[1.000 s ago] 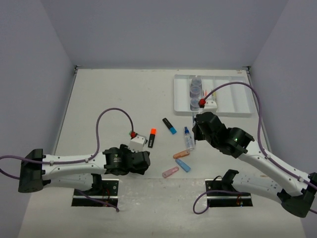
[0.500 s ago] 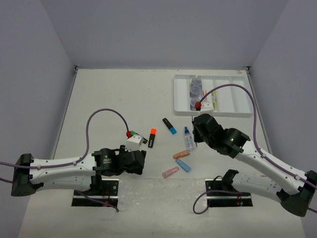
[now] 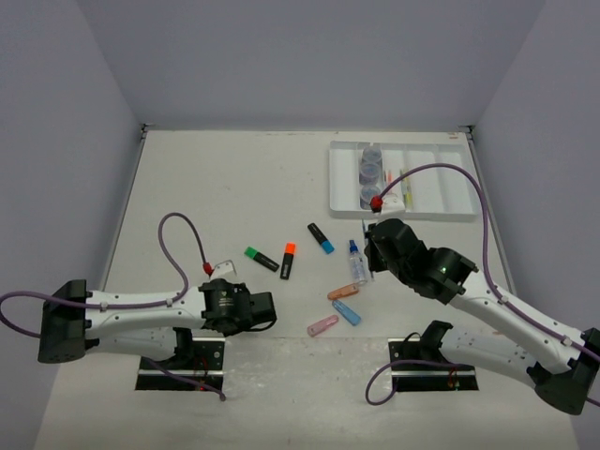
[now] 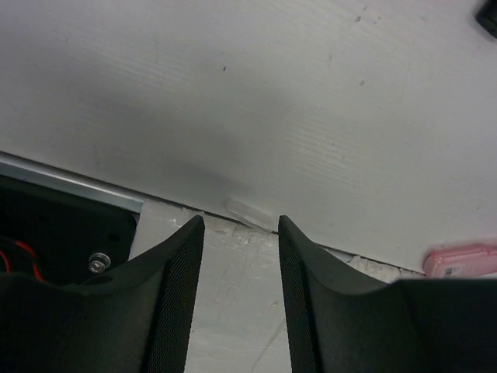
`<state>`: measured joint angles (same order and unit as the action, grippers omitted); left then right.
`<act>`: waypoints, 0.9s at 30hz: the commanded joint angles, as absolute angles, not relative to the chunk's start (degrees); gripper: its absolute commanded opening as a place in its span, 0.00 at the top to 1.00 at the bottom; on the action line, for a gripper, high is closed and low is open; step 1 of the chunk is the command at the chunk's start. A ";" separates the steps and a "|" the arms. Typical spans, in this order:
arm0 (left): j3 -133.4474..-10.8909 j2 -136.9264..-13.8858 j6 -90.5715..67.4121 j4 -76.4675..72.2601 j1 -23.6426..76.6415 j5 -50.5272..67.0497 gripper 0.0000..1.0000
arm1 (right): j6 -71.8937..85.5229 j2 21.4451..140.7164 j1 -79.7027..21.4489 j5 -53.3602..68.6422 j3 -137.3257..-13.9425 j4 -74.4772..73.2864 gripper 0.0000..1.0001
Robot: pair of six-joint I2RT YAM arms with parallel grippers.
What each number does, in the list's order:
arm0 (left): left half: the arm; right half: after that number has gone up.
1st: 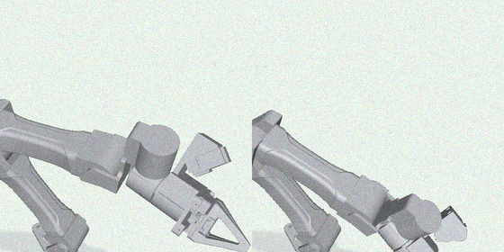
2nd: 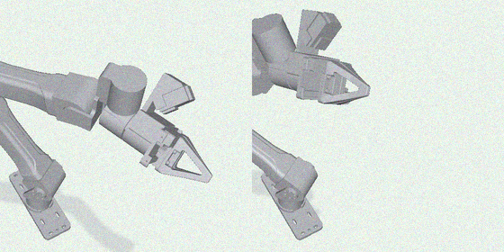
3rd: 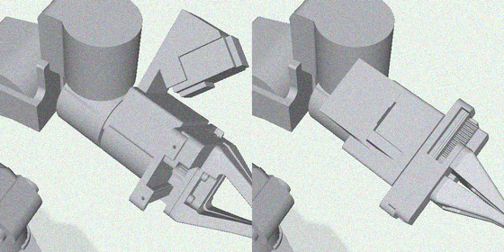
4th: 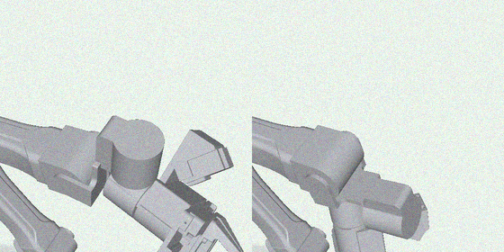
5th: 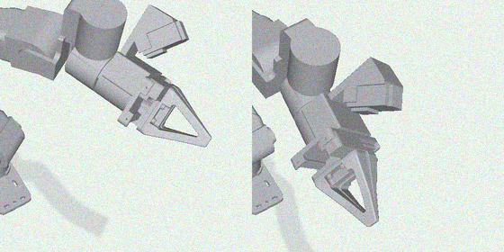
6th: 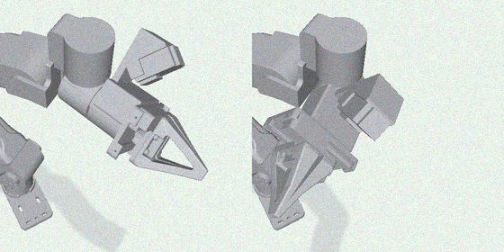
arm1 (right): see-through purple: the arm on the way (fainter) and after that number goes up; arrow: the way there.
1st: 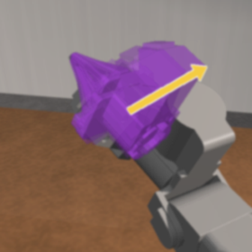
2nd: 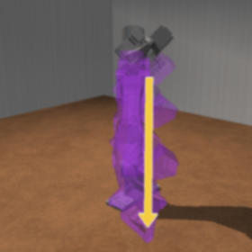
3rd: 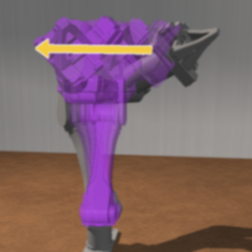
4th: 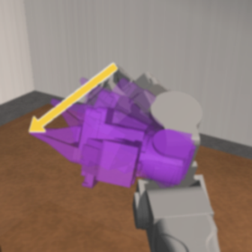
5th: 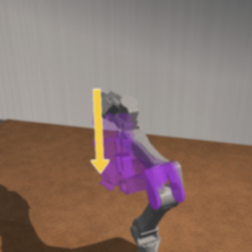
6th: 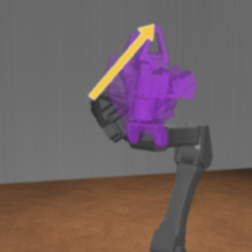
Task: Sort the stationery into containers
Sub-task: Close the pen cap on the pen.
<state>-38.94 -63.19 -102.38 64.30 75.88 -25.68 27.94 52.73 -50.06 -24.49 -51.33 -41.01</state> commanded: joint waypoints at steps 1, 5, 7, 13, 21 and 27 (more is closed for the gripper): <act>-42.19 -69.08 -110.39 67.06 76.03 -21.62 0.55 | 27.16 51.50 -50.01 -23.73 -50.62 -38.23 1.00; -41.78 -71.43 -110.33 64.66 76.11 -19.85 0.55 | 27.11 51.87 -49.92 -23.23 -50.36 -37.97 1.00; -41.07 -71.54 -110.49 62.99 76.11 -19.91 0.55 | 27.00 52.08 -49.99 -22.84 -50.36 -37.97 1.00; -40.17 -72.29 -110.63 59.13 76.03 -21.24 0.56 | 26.57 52.14 -49.98 -22.11 -50.36 -37.97 1.00; -39.74 -73.43 -111.40 58.72 76.03 -21.23 0.60 | 26.37 52.29 -49.92 -21.29 -50.32 -37.89 1.00; -38.87 -73.56 -111.80 58.23 76.03 -20.67 0.61 | 26.08 52.47 -50.01 -20.63 -50.27 -37.79 1.00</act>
